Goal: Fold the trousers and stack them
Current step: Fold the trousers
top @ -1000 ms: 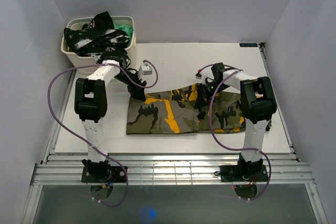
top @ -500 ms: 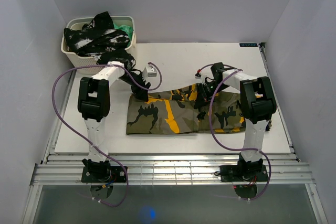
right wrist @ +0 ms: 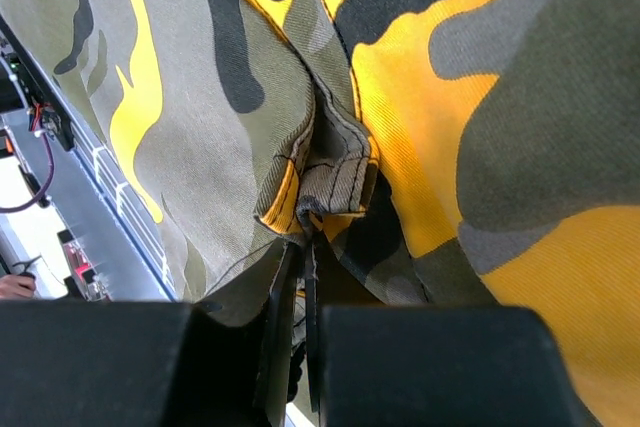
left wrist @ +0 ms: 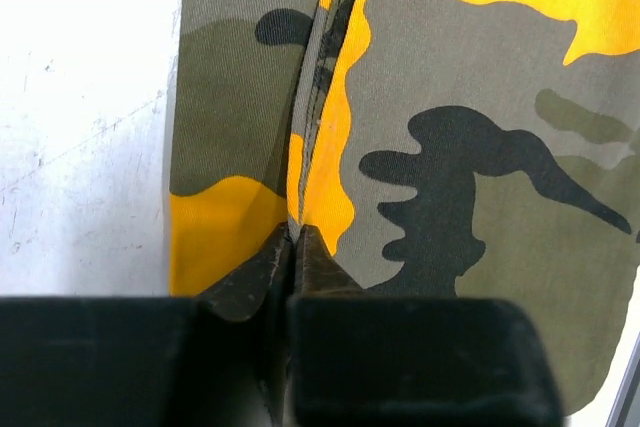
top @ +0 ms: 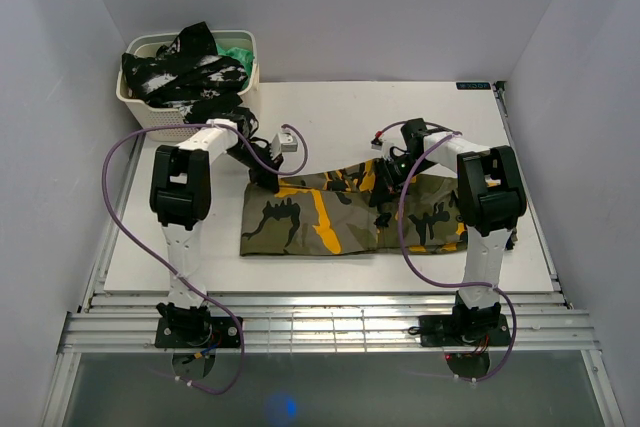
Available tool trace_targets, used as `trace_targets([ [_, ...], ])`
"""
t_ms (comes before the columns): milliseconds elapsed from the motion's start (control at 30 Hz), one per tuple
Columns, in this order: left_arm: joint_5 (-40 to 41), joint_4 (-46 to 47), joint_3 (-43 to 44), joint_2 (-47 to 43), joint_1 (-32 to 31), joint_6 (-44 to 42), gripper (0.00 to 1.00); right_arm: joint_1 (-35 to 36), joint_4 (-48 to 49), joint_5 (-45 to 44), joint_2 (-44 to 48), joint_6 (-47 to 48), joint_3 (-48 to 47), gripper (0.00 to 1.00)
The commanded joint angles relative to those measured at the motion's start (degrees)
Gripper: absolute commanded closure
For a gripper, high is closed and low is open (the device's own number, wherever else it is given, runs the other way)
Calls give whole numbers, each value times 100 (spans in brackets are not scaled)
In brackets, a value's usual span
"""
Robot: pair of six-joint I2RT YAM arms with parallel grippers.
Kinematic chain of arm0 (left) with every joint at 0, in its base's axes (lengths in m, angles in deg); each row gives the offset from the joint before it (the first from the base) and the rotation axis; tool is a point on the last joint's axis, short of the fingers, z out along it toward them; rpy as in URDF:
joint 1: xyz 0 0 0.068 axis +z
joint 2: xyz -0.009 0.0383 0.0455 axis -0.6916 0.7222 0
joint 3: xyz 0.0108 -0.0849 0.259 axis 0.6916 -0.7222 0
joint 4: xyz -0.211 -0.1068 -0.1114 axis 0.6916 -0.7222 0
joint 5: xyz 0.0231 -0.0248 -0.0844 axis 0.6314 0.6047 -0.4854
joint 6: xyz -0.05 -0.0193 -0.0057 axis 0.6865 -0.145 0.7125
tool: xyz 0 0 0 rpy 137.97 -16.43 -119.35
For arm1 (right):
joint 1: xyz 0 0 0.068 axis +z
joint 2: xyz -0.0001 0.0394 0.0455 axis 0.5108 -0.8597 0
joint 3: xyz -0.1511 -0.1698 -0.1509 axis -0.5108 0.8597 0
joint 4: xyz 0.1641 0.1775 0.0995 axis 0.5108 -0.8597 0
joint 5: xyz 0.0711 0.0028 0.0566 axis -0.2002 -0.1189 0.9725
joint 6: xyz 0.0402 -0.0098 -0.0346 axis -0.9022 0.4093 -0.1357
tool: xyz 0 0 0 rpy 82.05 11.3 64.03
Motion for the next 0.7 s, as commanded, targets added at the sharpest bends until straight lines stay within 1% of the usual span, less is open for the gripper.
trace_targets([
  [0,-171,42,-68,-454,199,-61,90,53,-29,96,251,70,-139,92],
  [67,-153,42,-68,-533,287,-78,96,79,6,96,295,44,-157,92],
  [100,-136,51,-68,-559,357,-87,96,79,15,96,304,26,-183,92],
  [300,-136,-54,-15,-603,551,-245,94,140,50,88,251,-35,-403,92],
  [367,-250,-107,-24,-612,595,-359,91,158,67,79,198,-53,-535,92],
  [667,-224,139,-41,-524,709,-245,90,220,199,-105,-56,-193,-913,92],
])
